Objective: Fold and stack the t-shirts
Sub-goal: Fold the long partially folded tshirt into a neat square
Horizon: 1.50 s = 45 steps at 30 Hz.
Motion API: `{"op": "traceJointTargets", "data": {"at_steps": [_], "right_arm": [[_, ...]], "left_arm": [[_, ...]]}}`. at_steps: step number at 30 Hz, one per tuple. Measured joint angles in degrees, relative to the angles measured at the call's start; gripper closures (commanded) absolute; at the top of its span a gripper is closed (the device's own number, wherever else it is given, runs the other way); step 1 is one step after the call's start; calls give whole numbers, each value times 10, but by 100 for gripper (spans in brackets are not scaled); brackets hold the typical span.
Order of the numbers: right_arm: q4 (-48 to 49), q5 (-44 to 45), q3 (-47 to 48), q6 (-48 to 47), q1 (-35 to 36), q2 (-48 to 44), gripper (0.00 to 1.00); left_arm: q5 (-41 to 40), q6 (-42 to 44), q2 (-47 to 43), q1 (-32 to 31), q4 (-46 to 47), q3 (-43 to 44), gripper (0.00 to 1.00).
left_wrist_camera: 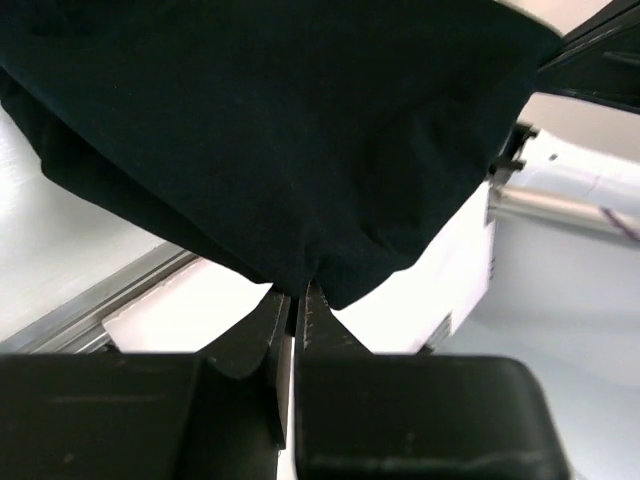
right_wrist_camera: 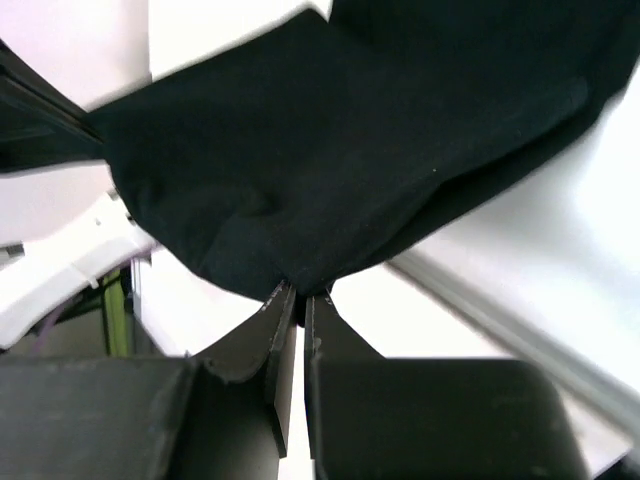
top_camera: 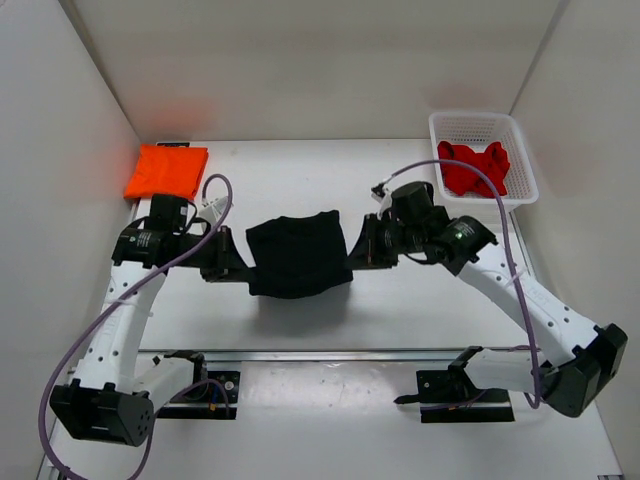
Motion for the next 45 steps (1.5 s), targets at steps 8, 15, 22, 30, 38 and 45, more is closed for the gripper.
{"op": "traceJointTargets", "data": {"at_steps": [8,15,22,30,38,45], "right_arm": [[14,-45,63,-62,-73,132,100],[31,-85,180,-102,-134,264,100],[30,-109,307,-138,-165,400,99],[33,-122,359,-141,-193,490,100],[46,-134,416,-135,-200,582,100],[13,-128,564,-136,-202,698,93]], "left_arm": [[23,-28,121,66,17,30,100],[19,-41,271,94,71,160,100],[-7,-43,352,84,119,177,100],[-35,-61,423,77,198,192,100],[-61,-73,445,75,252,196,100],[-97,-82,458,73,313,186,88]]}}
